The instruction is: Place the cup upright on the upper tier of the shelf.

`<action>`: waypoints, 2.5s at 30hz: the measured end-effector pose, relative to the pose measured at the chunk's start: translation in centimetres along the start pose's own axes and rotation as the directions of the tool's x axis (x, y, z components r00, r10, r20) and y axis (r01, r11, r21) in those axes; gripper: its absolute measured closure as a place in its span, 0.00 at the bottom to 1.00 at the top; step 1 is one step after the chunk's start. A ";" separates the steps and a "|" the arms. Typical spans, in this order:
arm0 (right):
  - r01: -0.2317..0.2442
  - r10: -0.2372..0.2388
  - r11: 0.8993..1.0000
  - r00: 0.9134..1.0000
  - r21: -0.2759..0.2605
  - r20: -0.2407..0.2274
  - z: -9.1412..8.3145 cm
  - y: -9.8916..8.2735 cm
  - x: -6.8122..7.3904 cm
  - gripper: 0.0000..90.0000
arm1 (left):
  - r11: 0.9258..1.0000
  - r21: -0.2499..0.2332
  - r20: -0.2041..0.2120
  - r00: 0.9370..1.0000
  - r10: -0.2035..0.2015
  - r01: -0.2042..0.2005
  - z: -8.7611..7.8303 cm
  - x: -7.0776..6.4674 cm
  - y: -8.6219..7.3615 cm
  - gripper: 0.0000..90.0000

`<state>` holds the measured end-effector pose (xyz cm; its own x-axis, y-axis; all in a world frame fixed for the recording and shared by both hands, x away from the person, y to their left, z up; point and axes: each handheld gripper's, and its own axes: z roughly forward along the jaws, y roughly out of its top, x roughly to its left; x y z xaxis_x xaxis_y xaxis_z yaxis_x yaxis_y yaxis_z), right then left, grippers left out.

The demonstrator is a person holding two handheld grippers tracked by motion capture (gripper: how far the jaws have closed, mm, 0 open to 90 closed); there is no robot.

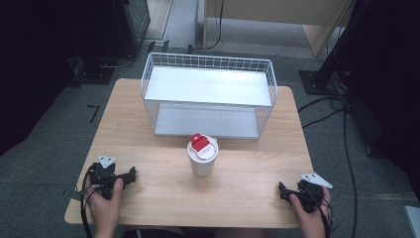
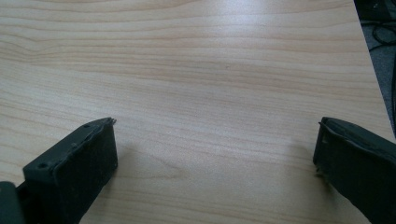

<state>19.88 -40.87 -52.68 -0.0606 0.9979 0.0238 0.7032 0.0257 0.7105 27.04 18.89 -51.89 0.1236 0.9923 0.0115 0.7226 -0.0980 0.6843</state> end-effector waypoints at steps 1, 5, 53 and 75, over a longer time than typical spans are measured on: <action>0.000 0.000 1.000 1.000 0.001 0.001 0.0 0.0 0.0 0.00 | 1.000 0.000 0.000 1.000 0.000 0.000 0.0 0.0 0.0 0.00; 0.000 0.000 1.000 1.000 0.000 -0.002 0.0 0.0 0.0 0.00 | 1.000 -0.001 0.000 1.000 -0.001 0.001 0.0 0.0 0.0 0.00; 0.142 -0.166 0.981 0.967 -0.134 -0.195 -1.0 5.7 12.0 0.02 | 1.000 -0.001 0.000 1.000 -0.002 0.002 0.0 0.0 0.0 0.00; 0.187 -0.229 0.968 0.929 -0.166 -0.290 -0.1 6.9 17.6 0.02 | 1.000 0.000 0.000 1.000 -0.002 0.002 0.0 0.0 0.0 0.00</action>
<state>23.56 -23.13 -47.29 -0.4226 0.9041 0.0630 0.5516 0.2014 0.8094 27.04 18.88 -51.90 0.1222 0.9925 0.0100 0.7226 -0.0959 0.6846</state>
